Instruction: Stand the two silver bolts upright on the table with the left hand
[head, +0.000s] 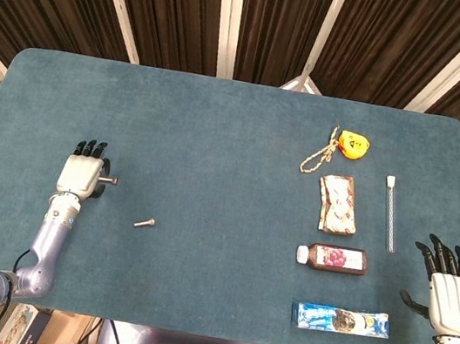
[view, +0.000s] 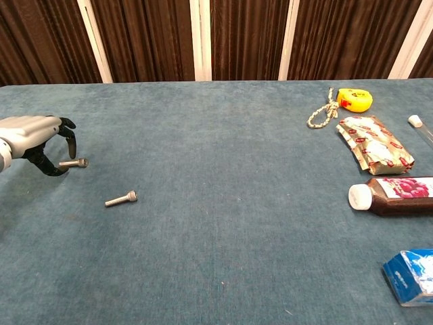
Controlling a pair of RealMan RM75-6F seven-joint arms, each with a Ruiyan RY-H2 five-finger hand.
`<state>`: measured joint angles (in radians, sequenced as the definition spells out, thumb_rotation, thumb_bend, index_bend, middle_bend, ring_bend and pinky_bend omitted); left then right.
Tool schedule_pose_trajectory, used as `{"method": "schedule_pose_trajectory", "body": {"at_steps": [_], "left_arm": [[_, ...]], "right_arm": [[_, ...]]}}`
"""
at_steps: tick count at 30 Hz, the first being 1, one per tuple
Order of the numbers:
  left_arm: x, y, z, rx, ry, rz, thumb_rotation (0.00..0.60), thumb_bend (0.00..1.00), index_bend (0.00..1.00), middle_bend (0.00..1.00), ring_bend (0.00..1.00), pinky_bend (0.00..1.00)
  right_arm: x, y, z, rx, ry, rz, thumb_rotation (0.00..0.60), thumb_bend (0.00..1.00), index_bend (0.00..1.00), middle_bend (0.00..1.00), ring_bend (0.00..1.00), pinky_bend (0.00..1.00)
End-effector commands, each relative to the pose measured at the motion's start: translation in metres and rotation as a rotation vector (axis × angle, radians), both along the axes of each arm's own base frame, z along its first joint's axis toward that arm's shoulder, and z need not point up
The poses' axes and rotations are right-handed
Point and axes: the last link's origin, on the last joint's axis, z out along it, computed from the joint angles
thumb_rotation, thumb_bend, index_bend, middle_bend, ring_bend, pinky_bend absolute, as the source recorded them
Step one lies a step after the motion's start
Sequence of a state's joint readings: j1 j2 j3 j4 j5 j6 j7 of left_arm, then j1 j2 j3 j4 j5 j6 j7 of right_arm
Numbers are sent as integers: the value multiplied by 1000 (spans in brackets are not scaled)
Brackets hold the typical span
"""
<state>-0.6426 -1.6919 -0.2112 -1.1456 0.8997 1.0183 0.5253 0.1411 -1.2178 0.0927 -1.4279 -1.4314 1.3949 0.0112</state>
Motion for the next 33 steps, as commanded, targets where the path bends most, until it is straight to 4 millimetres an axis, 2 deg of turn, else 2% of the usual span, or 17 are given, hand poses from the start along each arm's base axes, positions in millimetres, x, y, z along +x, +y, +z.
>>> {"method": "schedule_pose_trajectory", "body": {"at_steps": [1,26,33], "left_arm": [[-1,0,-2,-5,9,-1,600,493,475,70,0,0],[-12,2,-3,19,79,8,600,495,523,92,0,0],[-7,2,-6,4,70,-12,600,498,523,94,0,0]], "right_arm": [[0,0,0,1,0,0,600,171,184,90,121,0],[-1,-1,-4,5,6,-9,600,171,184,91,121,0],[-1,-2,-5,1,4,-11,600,170,184,90,121,0]]}}
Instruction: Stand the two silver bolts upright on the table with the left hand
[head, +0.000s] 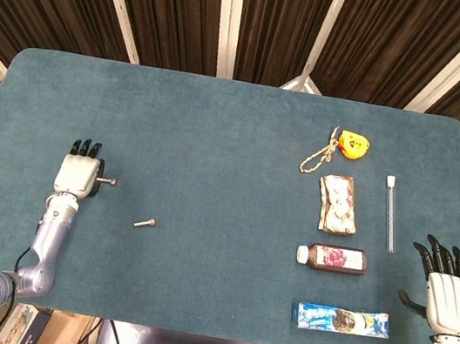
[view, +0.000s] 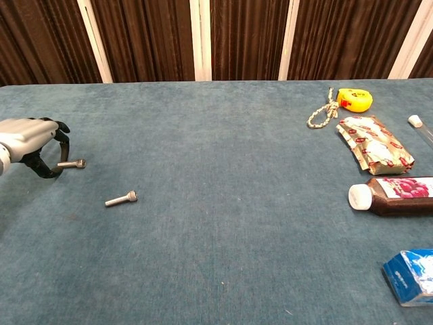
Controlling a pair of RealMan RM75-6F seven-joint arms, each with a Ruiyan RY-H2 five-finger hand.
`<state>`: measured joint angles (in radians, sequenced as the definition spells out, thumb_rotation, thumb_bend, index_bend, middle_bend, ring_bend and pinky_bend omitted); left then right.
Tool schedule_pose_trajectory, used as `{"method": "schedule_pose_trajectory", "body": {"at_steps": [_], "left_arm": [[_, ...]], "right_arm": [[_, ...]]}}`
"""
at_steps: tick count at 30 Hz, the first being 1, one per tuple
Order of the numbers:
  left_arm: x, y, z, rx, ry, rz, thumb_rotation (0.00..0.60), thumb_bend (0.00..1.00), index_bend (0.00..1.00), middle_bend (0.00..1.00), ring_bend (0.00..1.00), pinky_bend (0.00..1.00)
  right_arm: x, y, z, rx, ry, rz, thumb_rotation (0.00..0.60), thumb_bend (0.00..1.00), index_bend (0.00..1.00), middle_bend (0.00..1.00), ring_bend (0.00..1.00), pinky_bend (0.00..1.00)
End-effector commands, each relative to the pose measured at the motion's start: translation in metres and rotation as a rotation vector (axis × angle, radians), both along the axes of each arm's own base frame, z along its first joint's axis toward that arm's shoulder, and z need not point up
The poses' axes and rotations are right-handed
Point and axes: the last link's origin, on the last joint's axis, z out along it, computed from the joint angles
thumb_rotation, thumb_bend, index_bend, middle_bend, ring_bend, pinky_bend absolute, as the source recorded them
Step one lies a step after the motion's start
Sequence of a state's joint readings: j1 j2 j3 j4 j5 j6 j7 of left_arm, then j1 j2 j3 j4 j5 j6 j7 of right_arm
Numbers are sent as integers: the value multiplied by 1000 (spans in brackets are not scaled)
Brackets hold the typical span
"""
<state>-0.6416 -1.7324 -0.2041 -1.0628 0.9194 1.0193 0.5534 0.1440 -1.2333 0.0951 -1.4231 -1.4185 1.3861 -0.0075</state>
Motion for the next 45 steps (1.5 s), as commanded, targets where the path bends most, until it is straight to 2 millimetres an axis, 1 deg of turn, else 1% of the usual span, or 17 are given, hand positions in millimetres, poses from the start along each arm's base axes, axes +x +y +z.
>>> {"method": "schedule_pose_trajectory", "body": {"at_steps": [1,10,16,19,24,32,40,45], "left_arm": [[2,0,-2,-7,-1,-7,600,501,525,95,0,0],[2,0,-1,2,-2,-15,600,520,548,108,0,0],[3,-1,8,21,-5,-19,600,533,560,114,0,0],[9,0,14,32,-12,-32,600,533,560,114,0,0],[24,2,24,52,15,-82,600,533,565,116,0,0],[47,3,39,76,235,-155,600,533,568,117,0,0],[65,3,46,82,429,-99,600,533,569,118,0,0],[70,4,44,62,482,-45,600,533,569,121,0,0]], "right_arm": [[0,-1,0,0,-3,0,600,171,184,90,121,0],[-1,0,1,-2,-11,-5,600,171,184,90,121,0],[0,0,0,-5,-15,-2,600,171,184,90,121,0],[0,0,-1,-3,-14,-2,600,171,185,90,121,0],[0,-1,-2,3,-16,-2,600,171,184,90,121,0],[0,-1,-2,5,-27,-2,600,171,184,90,121,0],[1,0,-4,13,-30,1,600,171,184,90,121,0],[1,0,-4,14,-29,0,600,171,184,90,120,0]]}}
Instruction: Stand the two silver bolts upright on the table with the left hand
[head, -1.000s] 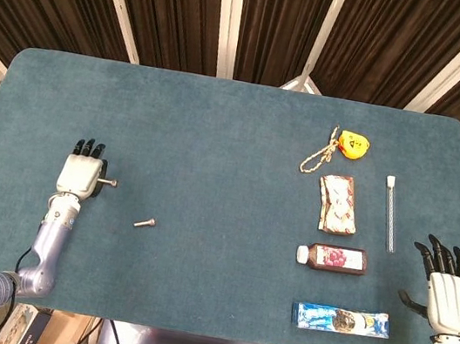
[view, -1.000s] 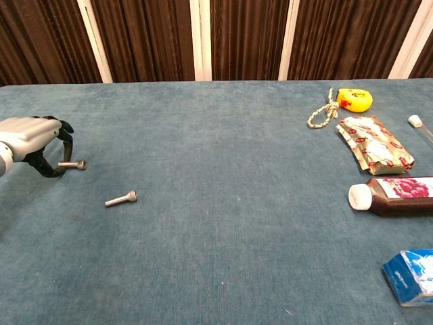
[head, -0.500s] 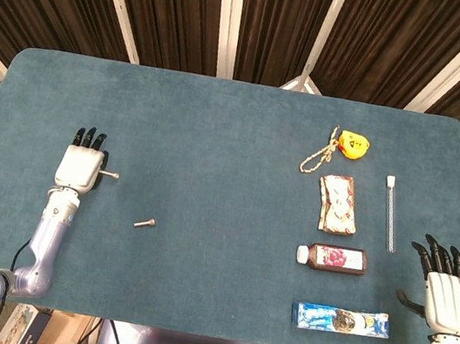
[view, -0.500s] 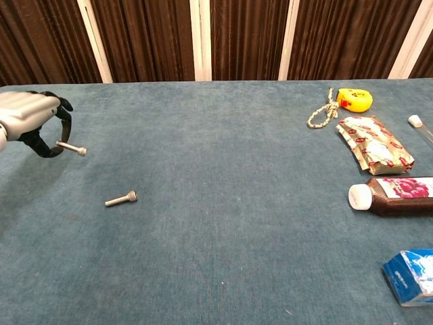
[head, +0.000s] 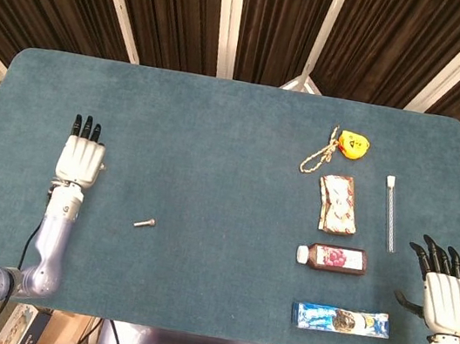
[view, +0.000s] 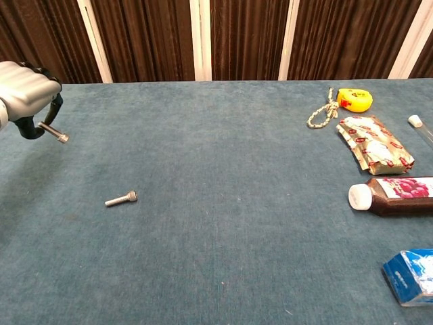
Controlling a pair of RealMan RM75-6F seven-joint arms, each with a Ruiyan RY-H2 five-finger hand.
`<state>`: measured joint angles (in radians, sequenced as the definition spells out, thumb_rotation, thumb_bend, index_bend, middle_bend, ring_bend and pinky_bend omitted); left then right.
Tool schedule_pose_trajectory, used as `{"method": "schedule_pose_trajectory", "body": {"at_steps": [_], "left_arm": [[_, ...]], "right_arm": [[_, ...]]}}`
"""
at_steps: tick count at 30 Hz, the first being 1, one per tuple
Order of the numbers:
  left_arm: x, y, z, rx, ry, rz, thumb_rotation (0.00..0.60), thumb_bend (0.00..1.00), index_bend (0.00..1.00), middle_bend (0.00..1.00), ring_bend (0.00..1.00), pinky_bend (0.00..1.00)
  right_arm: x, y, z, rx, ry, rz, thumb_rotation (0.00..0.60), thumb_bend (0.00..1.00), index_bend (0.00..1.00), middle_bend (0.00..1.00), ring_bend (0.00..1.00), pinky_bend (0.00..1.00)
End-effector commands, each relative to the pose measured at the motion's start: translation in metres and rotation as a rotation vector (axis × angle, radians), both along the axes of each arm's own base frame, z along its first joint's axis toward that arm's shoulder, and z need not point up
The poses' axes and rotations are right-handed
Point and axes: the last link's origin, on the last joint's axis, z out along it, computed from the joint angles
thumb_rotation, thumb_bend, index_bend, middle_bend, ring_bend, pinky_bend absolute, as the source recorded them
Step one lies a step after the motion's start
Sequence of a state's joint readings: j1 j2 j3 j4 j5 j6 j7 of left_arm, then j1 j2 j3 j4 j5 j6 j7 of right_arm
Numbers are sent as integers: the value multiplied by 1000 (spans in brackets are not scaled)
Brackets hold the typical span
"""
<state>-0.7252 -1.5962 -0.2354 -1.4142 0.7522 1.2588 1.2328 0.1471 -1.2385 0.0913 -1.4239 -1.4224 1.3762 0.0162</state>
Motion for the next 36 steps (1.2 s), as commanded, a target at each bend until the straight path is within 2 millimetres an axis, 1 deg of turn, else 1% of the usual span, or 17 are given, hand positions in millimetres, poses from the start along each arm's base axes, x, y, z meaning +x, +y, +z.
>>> {"method": "schedule_pose_trajectory", "body": {"at_steps": [1,6,14,25,31,36], "left_arm": [[7,2,0,1,28,52,600,533,569,122,0,0],[0,4,-7,-21,85,131,600,533,569,122,0,0],[-7,8,-18,-47,149,188,600,533,569,122,0,0],[1,13,-32,-59,174,194,600,532,542,121,0,0],[5,11,-37,-68,187,196,600,523,501,118,0,0],[9,11,-41,-74,188,191,600,485,432,105,0,0]], "right_arm": [[0,0,0,-1,0,-1,600,171,184,90,120,0],[0,0,1,-5,-2,-2,600,171,184,90,121,0],[-1,0,0,-6,7,-3,600,171,184,90,121,0],[-1,-1,-1,-3,14,-3,600,171,184,91,121,0],[-1,-1,-2,-1,12,-3,600,171,184,90,121,0],[-2,-1,-1,-6,10,-3,600,171,184,90,121,0]]}}
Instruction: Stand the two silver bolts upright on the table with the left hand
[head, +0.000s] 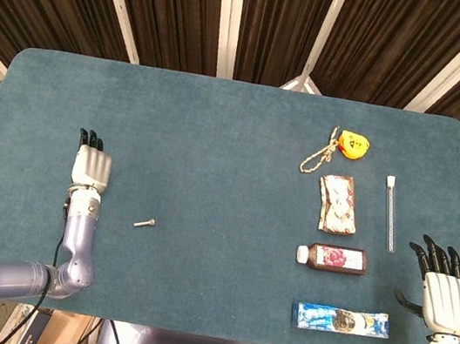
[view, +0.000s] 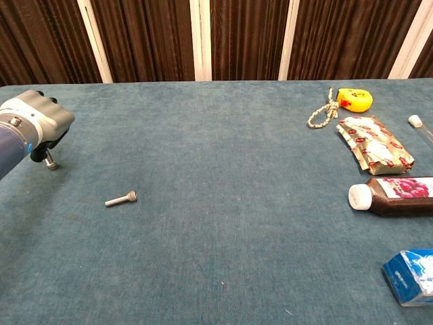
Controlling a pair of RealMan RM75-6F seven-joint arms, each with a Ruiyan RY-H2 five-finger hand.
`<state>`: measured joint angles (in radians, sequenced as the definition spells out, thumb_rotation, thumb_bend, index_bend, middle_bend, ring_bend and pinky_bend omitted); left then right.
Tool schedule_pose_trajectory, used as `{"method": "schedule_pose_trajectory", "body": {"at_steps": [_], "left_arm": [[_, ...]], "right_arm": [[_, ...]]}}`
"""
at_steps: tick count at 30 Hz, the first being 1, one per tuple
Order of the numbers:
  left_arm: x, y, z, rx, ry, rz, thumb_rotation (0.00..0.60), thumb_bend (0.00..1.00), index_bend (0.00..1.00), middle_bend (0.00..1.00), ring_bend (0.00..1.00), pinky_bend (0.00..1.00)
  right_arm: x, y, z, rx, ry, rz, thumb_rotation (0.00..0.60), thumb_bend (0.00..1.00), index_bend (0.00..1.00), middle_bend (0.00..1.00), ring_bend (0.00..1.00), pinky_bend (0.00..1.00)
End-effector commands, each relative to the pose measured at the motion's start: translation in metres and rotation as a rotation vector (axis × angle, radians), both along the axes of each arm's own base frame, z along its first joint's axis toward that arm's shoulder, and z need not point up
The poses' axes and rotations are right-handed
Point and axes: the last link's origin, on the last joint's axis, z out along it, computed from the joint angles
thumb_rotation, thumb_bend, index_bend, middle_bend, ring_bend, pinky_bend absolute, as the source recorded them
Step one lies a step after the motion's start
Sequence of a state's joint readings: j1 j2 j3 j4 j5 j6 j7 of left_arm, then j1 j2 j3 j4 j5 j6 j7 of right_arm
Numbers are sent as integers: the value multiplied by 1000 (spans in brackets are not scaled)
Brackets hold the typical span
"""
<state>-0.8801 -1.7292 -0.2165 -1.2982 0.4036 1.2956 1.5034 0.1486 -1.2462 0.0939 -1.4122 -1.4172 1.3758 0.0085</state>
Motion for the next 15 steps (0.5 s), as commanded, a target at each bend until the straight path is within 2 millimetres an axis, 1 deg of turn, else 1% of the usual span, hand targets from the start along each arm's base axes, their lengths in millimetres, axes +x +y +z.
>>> {"method": "schedule_pose_trajectory", "body": {"at_steps": [1,4,7,10,13,15], "left_arm": [[3,-1,-2,-5,-5,-4,600,480,413,100,0,0],[11,-5,0,-12,-22,-25,600,467,354,84,0,0],[21,-9,8,-11,-46,-32,600,465,300,72,0,0],[33,-13,19,-2,-85,-59,600,465,295,71,0,0],[46,-18,32,13,-198,-108,600,462,316,71,0,0],[49,-21,39,16,-248,-126,600,460,335,71,0,0]], "right_arm": [[0,0,0,-1,-1,0,600,171,184,90,121,0],[0,0,0,1,0,2,600,171,185,90,120,0],[0,0,-1,6,2,3,600,171,184,90,120,0],[1,0,-2,6,3,3,600,171,184,90,121,0],[1,0,-1,3,4,4,600,171,184,90,120,0],[1,1,-1,2,4,4,600,171,185,90,121,0]]}}
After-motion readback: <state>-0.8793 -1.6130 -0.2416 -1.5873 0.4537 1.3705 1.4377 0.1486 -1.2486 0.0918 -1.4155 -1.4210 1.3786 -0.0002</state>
